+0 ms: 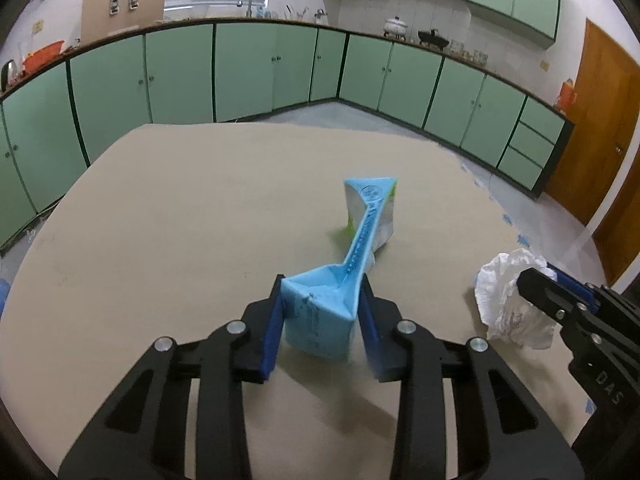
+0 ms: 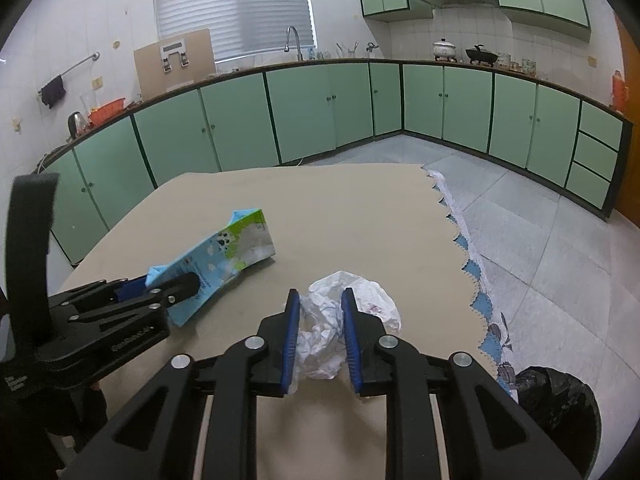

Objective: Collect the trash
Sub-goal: 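Grasp the blue milk carton with the left tool while the right tool grasps the white tissue, then lift the carton and tissue and carry both tools over the black bin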

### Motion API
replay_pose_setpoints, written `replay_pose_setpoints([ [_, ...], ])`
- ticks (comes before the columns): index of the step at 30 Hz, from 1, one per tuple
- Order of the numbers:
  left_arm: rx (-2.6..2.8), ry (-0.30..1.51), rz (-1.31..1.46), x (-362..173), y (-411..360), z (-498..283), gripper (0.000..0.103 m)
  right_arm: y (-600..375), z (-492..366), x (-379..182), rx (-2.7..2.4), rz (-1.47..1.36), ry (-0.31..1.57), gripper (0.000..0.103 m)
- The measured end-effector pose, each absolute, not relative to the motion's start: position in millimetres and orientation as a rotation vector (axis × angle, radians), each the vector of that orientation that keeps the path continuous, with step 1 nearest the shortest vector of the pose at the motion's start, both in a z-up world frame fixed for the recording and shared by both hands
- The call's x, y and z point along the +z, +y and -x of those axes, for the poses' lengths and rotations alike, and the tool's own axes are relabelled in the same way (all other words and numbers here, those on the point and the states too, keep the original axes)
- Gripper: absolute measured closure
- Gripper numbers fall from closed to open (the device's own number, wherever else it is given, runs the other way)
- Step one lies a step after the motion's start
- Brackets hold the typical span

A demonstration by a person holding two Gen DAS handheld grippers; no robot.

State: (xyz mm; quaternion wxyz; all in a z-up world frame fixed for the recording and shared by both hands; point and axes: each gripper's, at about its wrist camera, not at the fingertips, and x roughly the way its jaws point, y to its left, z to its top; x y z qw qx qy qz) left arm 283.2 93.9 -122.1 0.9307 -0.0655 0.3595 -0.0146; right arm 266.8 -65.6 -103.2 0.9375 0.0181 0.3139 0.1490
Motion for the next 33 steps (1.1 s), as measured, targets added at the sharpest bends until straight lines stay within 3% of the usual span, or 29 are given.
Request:
replay_pose_setpoints([
  [33,-0.17,0.603,0.074,-73.9,-11.3,-196.4,0.073,-139.6,-190.9,-39.5,0.207,-0.068,0.513,0.083],
])
